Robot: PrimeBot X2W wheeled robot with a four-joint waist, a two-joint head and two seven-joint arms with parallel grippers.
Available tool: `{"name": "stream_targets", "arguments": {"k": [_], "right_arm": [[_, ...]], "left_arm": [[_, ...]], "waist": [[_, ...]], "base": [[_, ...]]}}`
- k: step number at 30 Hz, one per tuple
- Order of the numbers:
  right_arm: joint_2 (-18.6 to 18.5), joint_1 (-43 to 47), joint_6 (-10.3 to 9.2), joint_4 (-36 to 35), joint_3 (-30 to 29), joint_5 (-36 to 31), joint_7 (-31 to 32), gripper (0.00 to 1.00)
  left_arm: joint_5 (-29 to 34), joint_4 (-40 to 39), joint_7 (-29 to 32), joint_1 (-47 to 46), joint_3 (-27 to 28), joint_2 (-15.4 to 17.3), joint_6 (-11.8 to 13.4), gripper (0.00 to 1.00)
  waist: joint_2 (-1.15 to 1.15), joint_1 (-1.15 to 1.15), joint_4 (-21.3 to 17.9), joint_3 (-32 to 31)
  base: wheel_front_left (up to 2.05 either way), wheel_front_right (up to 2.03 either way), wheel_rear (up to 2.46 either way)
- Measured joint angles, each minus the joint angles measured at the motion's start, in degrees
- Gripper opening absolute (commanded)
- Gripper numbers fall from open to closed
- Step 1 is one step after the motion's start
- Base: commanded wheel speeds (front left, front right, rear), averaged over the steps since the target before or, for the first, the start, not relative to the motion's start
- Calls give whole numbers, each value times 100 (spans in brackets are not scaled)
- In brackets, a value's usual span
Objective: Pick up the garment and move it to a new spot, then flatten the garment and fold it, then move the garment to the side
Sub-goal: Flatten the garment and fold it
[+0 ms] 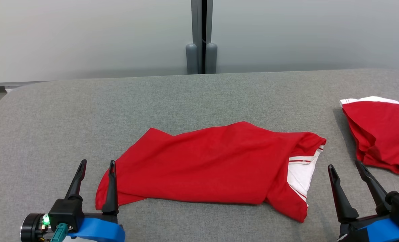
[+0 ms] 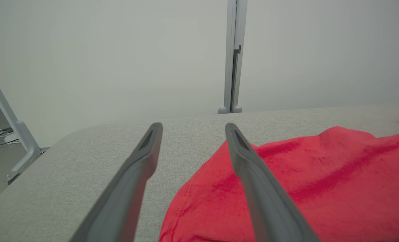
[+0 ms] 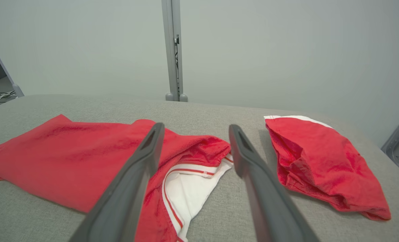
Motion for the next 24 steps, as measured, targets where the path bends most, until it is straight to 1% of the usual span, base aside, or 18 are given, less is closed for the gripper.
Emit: {"name": "stream_targets", "arguments": {"k": [5, 7, 9, 13, 15, 21, 24], "right_arm": [[-13, 12, 0, 26, 47, 4, 44, 100], [-56, 22, 0, 107, 167, 4, 79, 100], [-121, 78, 0, 259, 406, -5, 159, 100], [-209, 172, 0, 795, 979, -62, 245, 100], [-218, 163, 0, 1099, 1134, -105, 226, 100], [-222, -157, 0, 1829, 1143, -388, 38, 100], [-226, -395, 0, 2123, 1279, -501, -14, 100]], "left_arm": [[-11, -81, 25, 26, -3, 18, 33, 100], [-19, -108, 41, 35, -2, 31, 43, 100], [-19, -137, 63, 34, -11, 34, 44, 100], [-19, -160, 64, -69, -49, 15, 41, 100], [-18, -158, 62, -129, -63, -7, 36, 100], [-36, -103, 14, -302, -82, -73, -10, 100], [-36, -66, 4, -346, -80, -89, -16, 100]], "waist": [[0, 0, 12, 3], [0, 0, 8, 23], [0, 0, 9, 63], [0, 0, 44, 202], [0, 1, 69, 284], [0, 1, 149, 537], [0, 1, 157, 642]], "base": [[0, 0, 0], [0, 0, 0], [0, 0, 0], [0, 0, 0], [0, 0, 0], [0, 0, 0], [0, 0, 0]]}}
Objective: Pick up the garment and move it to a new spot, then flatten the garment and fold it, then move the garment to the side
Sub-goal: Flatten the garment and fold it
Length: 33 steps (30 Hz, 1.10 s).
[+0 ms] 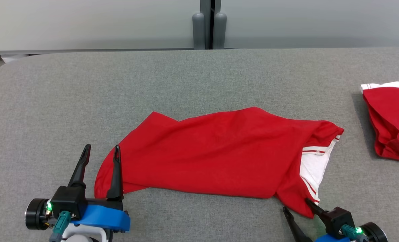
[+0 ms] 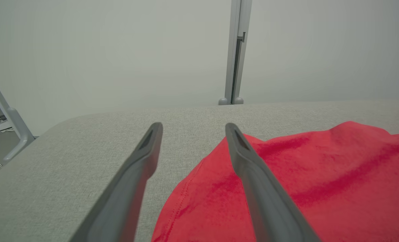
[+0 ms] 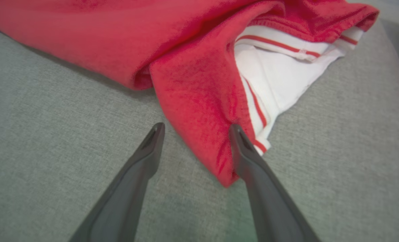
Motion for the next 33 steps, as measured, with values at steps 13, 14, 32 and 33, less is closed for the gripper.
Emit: {"name": "stream_targets", "arguments": {"k": [13, 14, 32, 33], "right_arm": [[-141, -249, 0, -605, 165, 434, -390, 0], [-199, -226, 0, -825, 177, 485, -344, 0], [-1084, -1158, 0, -2069, 15, 1216, 643, 0], [-1128, -1259, 0, -1944, 15, 1267, 661, 0]], "left_arm": [[-1, 127, -92, -88, 34, -59, -63, 100], [-1, 127, -92, -75, 37, -60, -41, 100], [34, 147, -110, -258, -31, -189, -113, 100], [36, 154, -110, -298, -40, -201, -132, 100]], "waist": [[0, -1, -35, 4], [0, -1, -59, -4], [0, -1, -6, 159], [0, -1, 25, 195]], "base": [[0, 0, 0], [0, 0, 0], [0, 0, 0], [0, 0, 0]]}}
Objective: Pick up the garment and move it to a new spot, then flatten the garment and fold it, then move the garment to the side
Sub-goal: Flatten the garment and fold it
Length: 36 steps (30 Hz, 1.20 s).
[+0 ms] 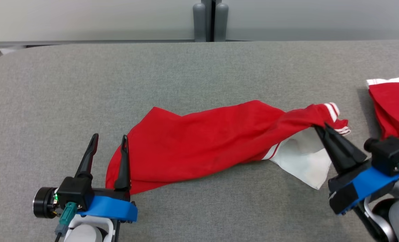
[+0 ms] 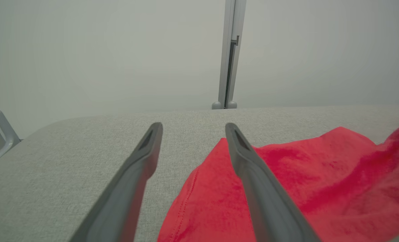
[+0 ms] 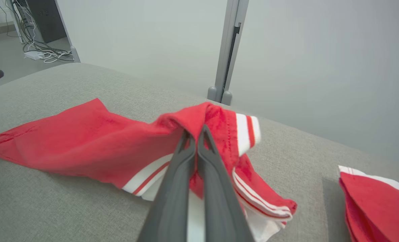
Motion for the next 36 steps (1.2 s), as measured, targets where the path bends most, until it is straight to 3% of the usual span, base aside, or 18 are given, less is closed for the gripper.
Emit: {"name": "stream_targets", "arguments": {"k": [8, 15, 16, 17, 18, 26, 36], "right_arm": [[-223, -1033, 0, 1018, 193, 316, -84, 0], [-290, -1974, 0, 2479, 424, 611, -469, 0], [-278, -2060, 1, 2668, 441, 659, -563, 16], [-270, -2141, 0, 2867, 460, 666, -648, 83], [-255, -2210, 0, 3047, 469, 670, -748, 100], [-127, -2315, 0, 3630, 144, 617, -1902, 100], [269, -759, 0, 2257, -638, 153, -2081, 100]], "left_arm": [[99, 62, -8, -365, -76, -125, -120, 100], [201, 129, -9, -610, -65, -277, -263, 100], [213, 140, -9, -623, -55, -300, -267, 100], [240, 149, -9, -636, -49, -322, -293, 100], [254, 158, -8, -644, -36, -337, -313, 100], [350, 279, -9, -624, 121, -388, -363, 100], [348, 442, -9, -202, 311, -252, -331, 100]], "waist": [[1, 1, 261, 501], [1, 1, 536, 871], [1, 1, 566, 905], [1, 1, 591, 932], [1, 2, 607, 954], [1, 0, 503, 815], [1, 0, 150, 216]], "base": [[0, 0, 0], [0, 0, 0], [0, 0, 0], [0, 0, 0], [0, 0, 0], [0, 0, 0], [0, 0, 0]]}}
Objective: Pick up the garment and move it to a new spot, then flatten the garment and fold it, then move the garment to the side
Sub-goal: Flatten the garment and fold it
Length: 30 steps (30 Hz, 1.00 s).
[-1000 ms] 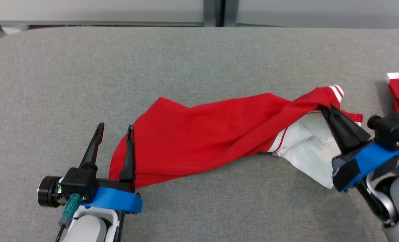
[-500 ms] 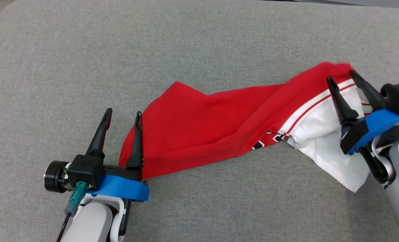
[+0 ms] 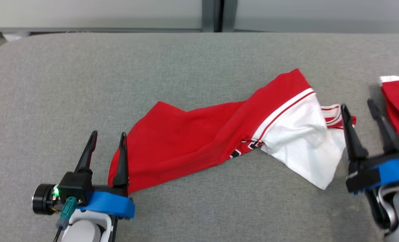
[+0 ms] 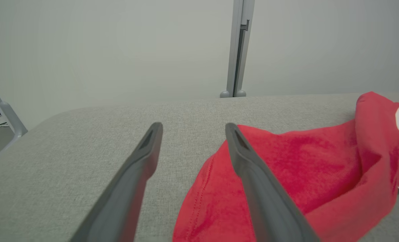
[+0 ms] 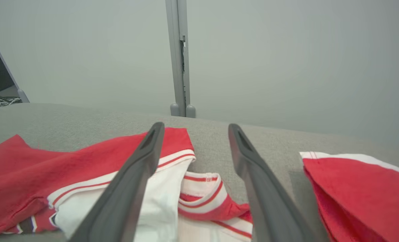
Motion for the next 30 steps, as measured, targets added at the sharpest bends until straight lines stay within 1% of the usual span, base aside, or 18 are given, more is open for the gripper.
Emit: {"name": "stream_targets", "arguments": {"k": [7, 12, 16, 23, 25, 26, 30], "right_arm": [[535, 1301, 0, -1106, -367, -264, 483, 100], [760, 1780, 0, -1618, -463, -361, 754, 100], [844, 1908, 0, -1853, -497, -391, 892, 100], [882, 1967, 0, -1997, -521, -415, 989, 100], [888, 1987, 0, -2023, -530, -415, 1013, 100], [893, 1993, 0, -2040, -532, -415, 1022, 100], [916, 2050, 0, -2006, -505, -403, 1078, 100]], "left_arm": [[-62, 45, 36, 361, 55, 132, 44, 100], [-137, 0, 112, 580, 77, 199, 88, 100], [-167, -62, 166, 661, 79, 233, 122, 100], [-201, -103, 242, 686, 78, 277, 154, 100], [-246, -77, 355, 691, 79, 292, 171, 100], [-330, 38, 552, 737, 78, 296, 170, 100], [-590, 449, 967, 911, 73, 280, 118, 100]], "waist": [[-1, -1, -278, -452], [-2, -1, -413, -687], [-2, 0, -461, -763], [-2, 0, -461, -791], [-2, 0, -457, -787], [-2, 0, -456, -771], [-2, 0, -481, -713]], "base": [[0, 0, 0], [0, 0, 0], [0, 0, 0], [0, 0, 0], [0, 0, 0], [0, 0, 0], [0, 0, 0]]}}
